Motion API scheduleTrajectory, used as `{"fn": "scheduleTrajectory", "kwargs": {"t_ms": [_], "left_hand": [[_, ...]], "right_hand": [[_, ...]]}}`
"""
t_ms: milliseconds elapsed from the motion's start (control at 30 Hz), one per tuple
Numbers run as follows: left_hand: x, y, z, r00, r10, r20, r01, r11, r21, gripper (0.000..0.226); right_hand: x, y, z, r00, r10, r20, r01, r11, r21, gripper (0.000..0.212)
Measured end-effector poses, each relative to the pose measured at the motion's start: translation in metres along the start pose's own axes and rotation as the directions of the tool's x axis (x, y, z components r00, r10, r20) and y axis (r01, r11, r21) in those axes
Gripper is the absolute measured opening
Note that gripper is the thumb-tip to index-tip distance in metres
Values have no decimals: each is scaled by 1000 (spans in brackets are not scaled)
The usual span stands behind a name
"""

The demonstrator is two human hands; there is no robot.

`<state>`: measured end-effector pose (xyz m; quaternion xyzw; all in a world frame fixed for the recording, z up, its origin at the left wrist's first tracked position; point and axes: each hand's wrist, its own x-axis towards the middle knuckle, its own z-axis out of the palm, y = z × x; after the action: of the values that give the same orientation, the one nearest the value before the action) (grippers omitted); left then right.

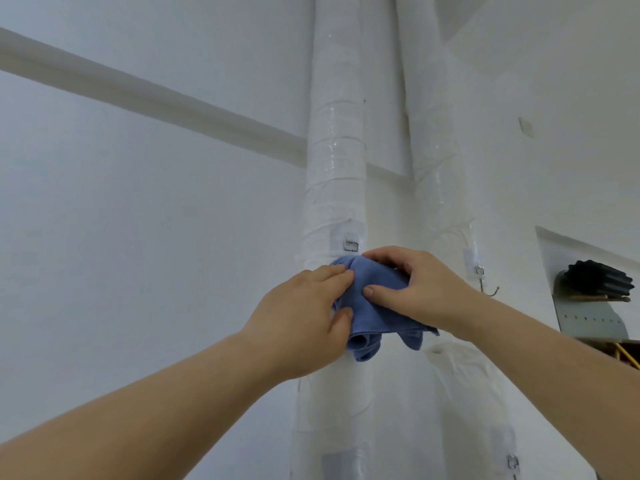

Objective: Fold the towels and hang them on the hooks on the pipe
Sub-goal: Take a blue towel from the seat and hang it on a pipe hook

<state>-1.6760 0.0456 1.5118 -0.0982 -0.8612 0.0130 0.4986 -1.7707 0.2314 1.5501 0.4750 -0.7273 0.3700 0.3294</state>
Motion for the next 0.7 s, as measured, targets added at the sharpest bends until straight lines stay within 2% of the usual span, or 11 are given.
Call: {"fn": "scheduleTrajectory", "kwargs": {"t_ms": [133,200,300,367,533,700], "left_hand": [[-2,4,-4,999,-32,41,33,999,-20,53],[0,4,-10,993,-46,107,51,998,-38,51],[4,5,-21,984,-39,177,51,997,-64,36],[9,6,-27,986,-26,163,34,998,-49,31],[18,11,-37,997,-8,82,9,1000,-12,29],[14,13,-43,997,-42,64,45,998,-48,28]], "right_hand": [[-4,4,8,998,29,-47,-26,998,55,35],[-4,0,5,997,79,-6,-78,991,107,34],[2,-15,-7,977,179,119,-196,968,154,31],[8,-25,-14,967,215,138,-230,968,104,31],[19,-34,-19,972,210,102,-204,977,-66,42],[18,-37,-19,987,150,55,-140,979,-148,45]]}}
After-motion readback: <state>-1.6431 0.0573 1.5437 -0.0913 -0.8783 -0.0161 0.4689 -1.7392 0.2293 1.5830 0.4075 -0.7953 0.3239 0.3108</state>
